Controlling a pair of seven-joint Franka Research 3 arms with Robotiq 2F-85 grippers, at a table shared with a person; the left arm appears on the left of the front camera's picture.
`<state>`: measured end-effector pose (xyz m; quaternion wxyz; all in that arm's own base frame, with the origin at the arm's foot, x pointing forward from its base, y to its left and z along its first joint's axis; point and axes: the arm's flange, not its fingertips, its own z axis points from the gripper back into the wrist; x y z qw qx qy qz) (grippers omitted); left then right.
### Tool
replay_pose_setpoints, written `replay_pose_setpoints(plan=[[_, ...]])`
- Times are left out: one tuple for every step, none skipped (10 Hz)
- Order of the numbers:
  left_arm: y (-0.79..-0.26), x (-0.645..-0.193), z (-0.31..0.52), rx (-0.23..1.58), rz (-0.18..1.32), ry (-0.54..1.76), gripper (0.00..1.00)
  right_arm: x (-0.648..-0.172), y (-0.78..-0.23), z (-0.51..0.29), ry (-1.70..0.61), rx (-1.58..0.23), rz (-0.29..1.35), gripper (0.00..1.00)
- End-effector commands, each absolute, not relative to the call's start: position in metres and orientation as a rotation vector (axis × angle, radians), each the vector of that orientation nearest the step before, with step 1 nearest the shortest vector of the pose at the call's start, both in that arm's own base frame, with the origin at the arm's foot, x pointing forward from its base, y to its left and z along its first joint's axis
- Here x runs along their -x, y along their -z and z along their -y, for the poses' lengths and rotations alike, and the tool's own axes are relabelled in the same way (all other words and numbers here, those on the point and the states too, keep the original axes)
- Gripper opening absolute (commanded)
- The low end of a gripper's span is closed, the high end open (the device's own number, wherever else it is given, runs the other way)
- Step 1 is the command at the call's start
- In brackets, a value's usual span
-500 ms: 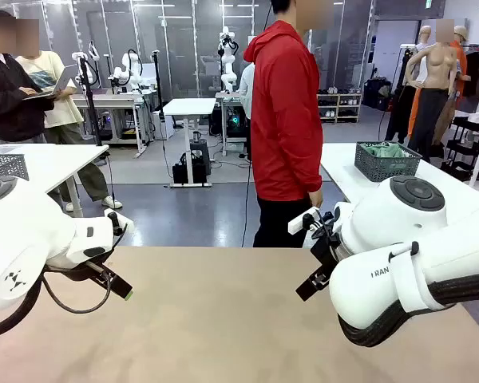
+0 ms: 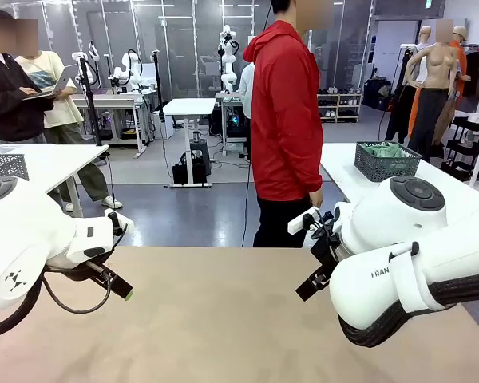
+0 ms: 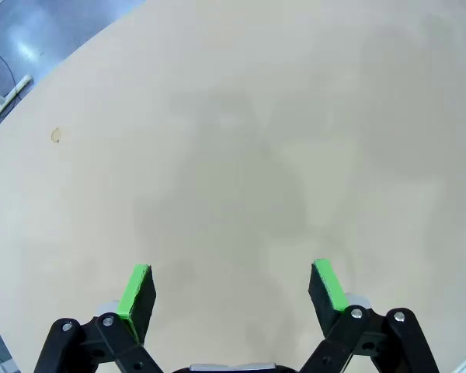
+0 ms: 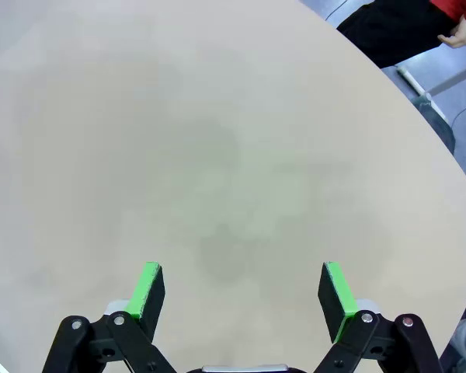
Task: Fold the towels and place them in the basket.
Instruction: When a person lays out a Towel with hook on the table, fold it in half twice.
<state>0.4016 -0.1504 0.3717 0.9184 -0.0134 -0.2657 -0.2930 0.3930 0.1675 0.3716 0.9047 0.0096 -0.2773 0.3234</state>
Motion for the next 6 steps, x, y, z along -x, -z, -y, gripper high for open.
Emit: replay_pose_setpoints(plan=[[-0.3717,-0.4017,0.1502,0.028,0.546,0.602,1.0,-0.3931,-0.3716,-0.1674,-0.665,-0.021,0.573,1.0],[-0.3717,-0.4017,0.1502,0.028,0.546,0.602,1.0,-0.3931,-0.3716,-0.1674,-0.665,-0.021,0.573,1.0],[-0.3717,-0.4017,0.1502,0.028,0.546,0.602,1.0,-0.3931,-0.3716,-0.1674,-0.665,-0.021,0.573,1.0],[-0.3717,-0.4017,0.1502,0.028,0.546,0.602,1.0,-0.3931,-0.3716,-0.1674,-0.665,-0.021,0.573,1.0],[-0.3717,-0.4017,0.1502,0.028,0.546,0.602,1.0,-0.3931,-0.3716,-0.1674,-0.665,-0.021,0.573,1.0],[-0.3717,-0.4016,0.1504,0.028,0.546,0.602,1.0,-0.3931,-0.3716,-0.1674,-0.665,-0.021,0.573,1.0]])
